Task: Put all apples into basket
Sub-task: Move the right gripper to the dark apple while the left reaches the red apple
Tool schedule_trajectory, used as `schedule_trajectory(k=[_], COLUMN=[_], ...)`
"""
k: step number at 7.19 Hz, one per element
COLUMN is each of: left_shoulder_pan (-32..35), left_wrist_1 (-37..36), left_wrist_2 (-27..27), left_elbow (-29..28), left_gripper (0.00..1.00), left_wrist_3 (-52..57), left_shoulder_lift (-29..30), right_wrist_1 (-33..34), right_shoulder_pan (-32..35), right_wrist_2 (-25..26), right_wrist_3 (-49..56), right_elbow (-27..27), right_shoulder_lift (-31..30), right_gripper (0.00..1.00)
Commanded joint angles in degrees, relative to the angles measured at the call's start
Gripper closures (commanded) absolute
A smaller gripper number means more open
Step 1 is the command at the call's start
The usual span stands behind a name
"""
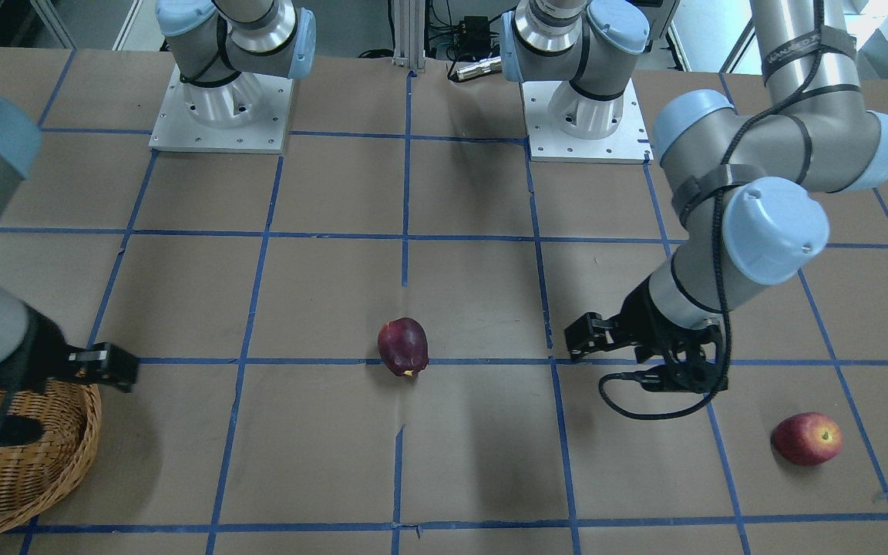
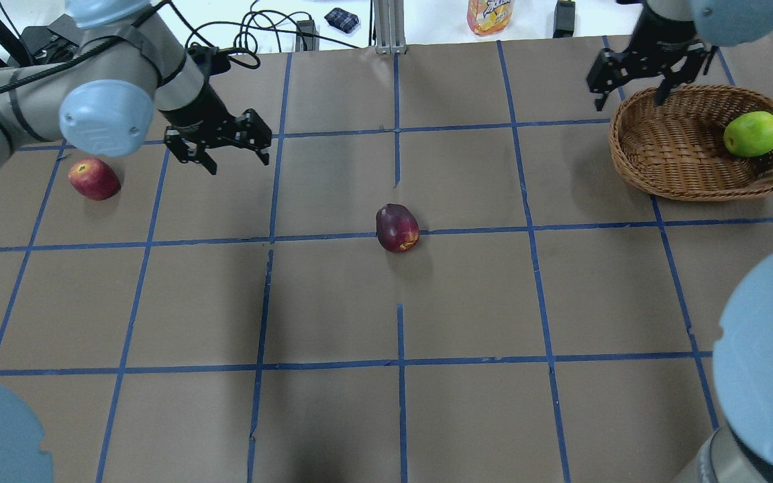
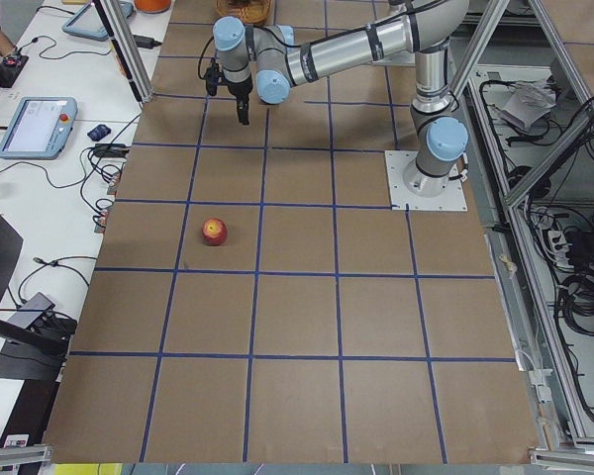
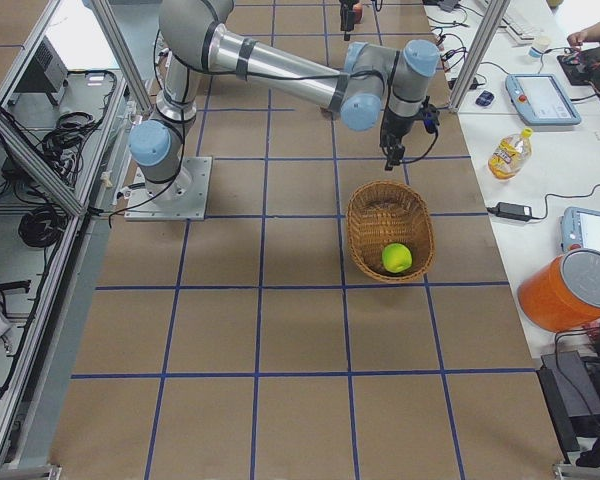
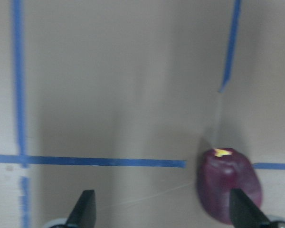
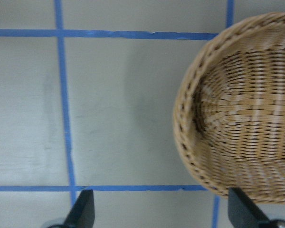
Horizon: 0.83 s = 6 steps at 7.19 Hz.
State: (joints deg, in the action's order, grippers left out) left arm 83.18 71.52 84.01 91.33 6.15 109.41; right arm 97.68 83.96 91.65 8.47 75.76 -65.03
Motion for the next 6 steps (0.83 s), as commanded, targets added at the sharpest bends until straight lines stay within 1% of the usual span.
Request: schedule_trajectory(k=[1,3,4,5,6], left_shoulder_pan=[-8.44,-15.04,-17.33,-20.14,-22.51], left_wrist_1=[-1.55,-3.58,-6.02,-6.48,-7.09], left_wrist_2=[10.43,10.73,10.82,10.65,10.64], left_elbow=[-2.20,-4.75,-5.28,-5.29,-5.20], left_gripper=[0.00,0.00,0.00,0.00,0.00], left_wrist_3=[20.04,29.85,31.80,34.09,34.37], left_shoulder_lift=[2.28,5.79,7.55,8.79,10.37], right_wrist_1=[-0.13,0.23,2.14,5.64,10.98], right_shoulder_pan=[14.42,20.43,22.63,23.78,24.23], right_wrist_2=[-1.65,-1.82,-1.82,-3.04,-6.45], right_wrist_3=[-7.32,-8.38,-9.26,-9.35,-9.53], right_elbow=[0.35,1.40,3.06,5.69,7.72], right_shoulder_lift=[0.69,2.45,3.15,3.68,4.30], right_gripper=[0.00,0.00,0.00,0.00,0.00])
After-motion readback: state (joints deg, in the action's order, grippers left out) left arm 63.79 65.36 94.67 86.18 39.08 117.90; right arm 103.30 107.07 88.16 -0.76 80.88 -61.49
